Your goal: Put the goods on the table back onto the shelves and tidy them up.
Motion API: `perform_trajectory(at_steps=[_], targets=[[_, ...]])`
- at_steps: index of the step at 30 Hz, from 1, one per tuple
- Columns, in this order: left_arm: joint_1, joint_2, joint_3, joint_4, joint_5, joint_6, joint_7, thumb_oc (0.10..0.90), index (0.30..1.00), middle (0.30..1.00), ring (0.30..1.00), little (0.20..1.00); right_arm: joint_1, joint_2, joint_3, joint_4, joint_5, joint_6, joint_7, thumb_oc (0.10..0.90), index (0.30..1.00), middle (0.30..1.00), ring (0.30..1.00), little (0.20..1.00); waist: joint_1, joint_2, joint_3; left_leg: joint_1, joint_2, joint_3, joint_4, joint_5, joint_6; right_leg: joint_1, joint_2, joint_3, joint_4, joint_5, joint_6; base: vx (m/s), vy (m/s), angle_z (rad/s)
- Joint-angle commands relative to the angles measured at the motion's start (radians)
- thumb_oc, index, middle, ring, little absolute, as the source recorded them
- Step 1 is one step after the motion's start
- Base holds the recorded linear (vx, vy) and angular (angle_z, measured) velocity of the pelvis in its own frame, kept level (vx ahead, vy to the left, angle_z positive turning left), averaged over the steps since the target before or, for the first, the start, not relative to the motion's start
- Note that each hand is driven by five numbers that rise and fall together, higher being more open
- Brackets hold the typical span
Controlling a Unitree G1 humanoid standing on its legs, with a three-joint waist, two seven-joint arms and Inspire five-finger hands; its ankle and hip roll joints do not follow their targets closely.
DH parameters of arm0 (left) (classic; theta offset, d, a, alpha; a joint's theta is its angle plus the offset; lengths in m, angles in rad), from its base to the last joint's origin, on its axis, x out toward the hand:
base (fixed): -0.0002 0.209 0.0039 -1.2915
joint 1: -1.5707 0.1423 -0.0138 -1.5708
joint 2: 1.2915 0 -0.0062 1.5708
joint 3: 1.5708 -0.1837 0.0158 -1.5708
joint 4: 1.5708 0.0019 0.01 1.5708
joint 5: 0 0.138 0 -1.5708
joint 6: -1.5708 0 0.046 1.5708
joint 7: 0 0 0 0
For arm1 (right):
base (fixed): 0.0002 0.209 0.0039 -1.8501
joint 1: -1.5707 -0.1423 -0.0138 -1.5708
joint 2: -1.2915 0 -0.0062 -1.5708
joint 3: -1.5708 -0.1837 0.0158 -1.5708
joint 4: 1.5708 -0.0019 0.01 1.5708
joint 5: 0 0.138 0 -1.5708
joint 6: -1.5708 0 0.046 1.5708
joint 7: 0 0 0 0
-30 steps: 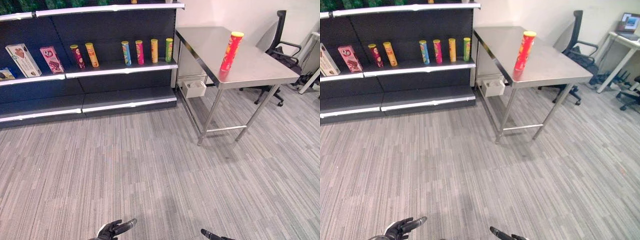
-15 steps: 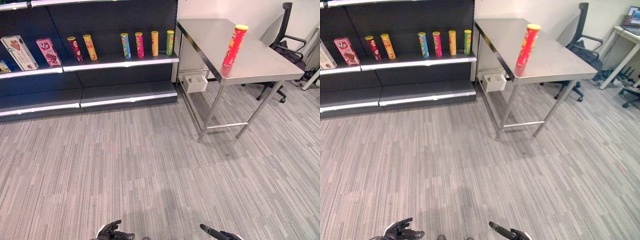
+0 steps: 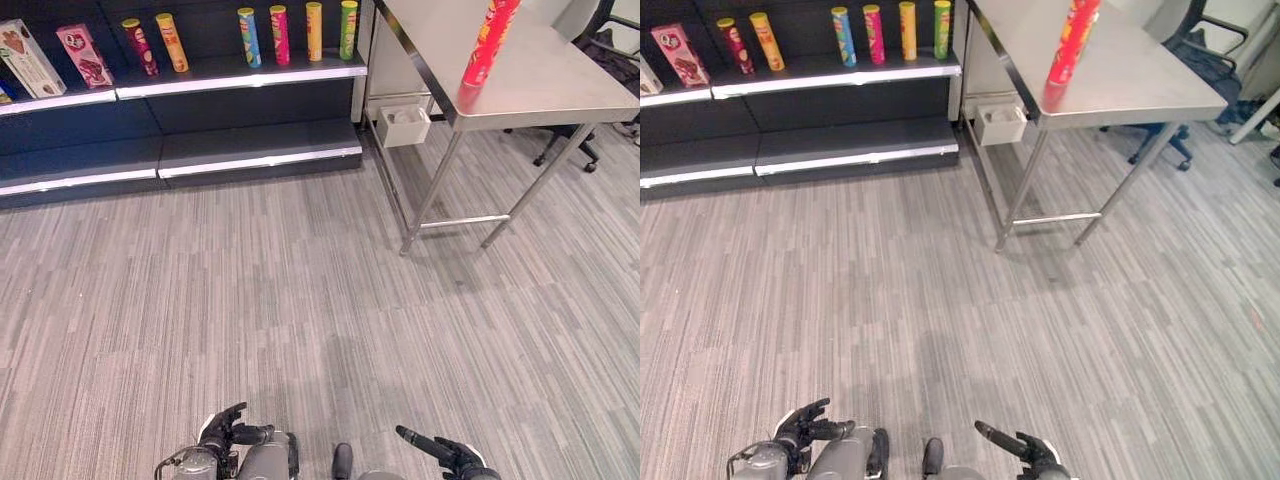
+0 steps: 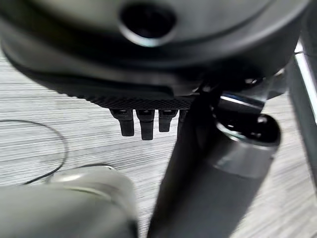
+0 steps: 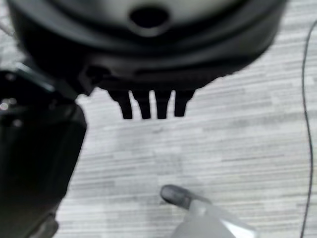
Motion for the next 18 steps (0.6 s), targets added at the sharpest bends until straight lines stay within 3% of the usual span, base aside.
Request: perform_trajectory(at_steps=[1,3,7,9,11,13,14,15,16,17,18], targets=[[0.031,0.014,-0.030,-0.069,-0.012,-0.026,0.016,0.800,0.900,0.900,0.900,0.900,0.040,-0.072,0.015,-0.073,0.022,-0.034,-0.024,0.800,0.900,0.900,0.900,0.900,0.036,0.010,-0.059,-0.035,0.064,-0.008,-0.171,0.133,-0.035,0.076,-0.016,0.006,0.014,-0.089,0.148,0.48,0.136,0.00],[0.041,0.015,-0.015,-0.077,-0.023,-0.033,0.020,0.800,0.900,0.900,0.900,0.900,0.029,-0.072,0.018,-0.080,0.021,-0.040,-0.027,0.800,0.900,0.900,0.900,0.900,0.063,0.018,-0.059,-0.074,0.064,-0.018,-0.296,0.175,-0.049,0.110,-0.010,0.033,0.012,-0.114,0.155,0.39,0.126,-0.05],[0.074,0.016,0.018,-0.081,-0.028,-0.034,0.017,0.800,0.900,0.900,0.900,0.900,0.032,-0.065,0.020,-0.108,-0.003,-0.045,-0.015,0.800,0.900,0.900,0.900,0.900,0.089,0.027,-0.100,-0.031,0.072,0.004,-0.341,0.237,-0.055,0.173,-0.022,0.089,0.012,-0.149,0.177,0.42,0.184,-0.60],[0.085,0.021,0.028,-0.086,-0.029,-0.036,0.020,0.800,0.900,0.900,0.900,0.900,0.035,-0.058,0.020,-0.115,-0.006,-0.043,-0.011,0.800,0.900,0.900,0.900,0.900,0.098,0.016,-0.113,-0.016,0.066,0.008,-0.335,0.232,-0.047,0.180,-0.044,0.099,0.019,-0.152,0.185,0.34,0.173,-0.74],[0.093,0.033,0.043,-0.081,-0.025,-0.036,0.021,0.800,0.900,0.900,0.900,0.900,0.037,-0.046,0.022,-0.120,-0.022,-0.041,-0.001,0.800,0.900,0.900,0.900,0.900,0.109,-0.009,-0.140,0.016,0.041,0.035,-0.303,0.193,-0.013,0.173,-0.102,0.106,0.097,-0.147,0.220,0.44,0.234,-0.71],[0.085,0.043,0.049,-0.083,-0.030,-0.034,0.022,0.800,0.900,0.900,0.900,0.900,0.032,-0.040,0.022,-0.113,-0.027,-0.039,0.001,0.800,0.900,0.900,0.900,0.900,0.111,-0.019,-0.145,0.042,0.010,0.048,-0.288,0.149,0.020,0.116,-0.133,0.108,0.238,-0.095,0.249,0.33,0.258,-0.35],[0.079,0.052,0.054,-0.100,-0.031,-0.032,0.027,0.800,0.900,0.900,0.900,0.900,0.024,-0.043,0.011,-0.110,-0.024,-0.034,-0.001,0.800,0.900,0.900,0.900,0.900,0.096,-0.012,-0.132,0.085,-0.017,0.053,-0.287,0.113,0.052,0.024,-0.158,0.121,0.428,0.010,0.266,0.28,0.314,-0.12],[0.071,0.056,0.054,-0.102,-0.033,-0.033,0.031,0.800,0.900,0.900,0.900,0.900,0.022,-0.043,0.006,-0.108,-0.023,-0.034,-0.004,0.800,0.900,0.900,0.900,0.900,0.082,-0.009,-0.115,0.118,-0.035,0.054,-0.291,0.094,0.070,-0.025,-0.176,0.118,0.520,0.084,0.269,0.18,0.233,-0.04],[0.071,0.055,0.054,-0.102,-0.033,-0.034,0.031,0.800,0.900,0.900,0.900,0.900,0.021,-0.044,0.006,-0.108,-0.023,-0.034,-0.004,0.800,0.900,0.900,0.900,0.900,0.084,-0.006,-0.117,0.115,-0.032,0.055,-0.290,0.094,0.070,-0.027,-0.173,0.119,0.518,0.087,0.269,0.16,0.239,0.15],[0.057,0.068,0.056,-0.107,-0.035,-0.031,0.038,0.800,0.900,0.900,0.900,0.900,0.018,-0.043,-0.002,-0.108,-0.027,-0.029,-0.008,0.800,0.900,0.900,0.900,0.900,0.066,0.017,-0.099,0.173,-0.044,0.061,-0.309,0.064,0.096,-0.101,-0.218,0.072,0.651,0.179,0.264,0.18,0.235,0.27],[0.054,0.070,0.056,-0.111,-0.040,-0.031,0.043,0.800,0.900,0.900,0.900,0.900,0.021,-0.039,-0.004,-0.103,-0.024,-0.028,-0.011,0.800,0.900,0.900,0.900,0.900,0.058,0.036,-0.089,0.198,-0.038,0.065,-0.317,0.052,0.103,-0.154,-0.233,0.048,0.712,0.185,0.262,0.18,0.233,0.20]])
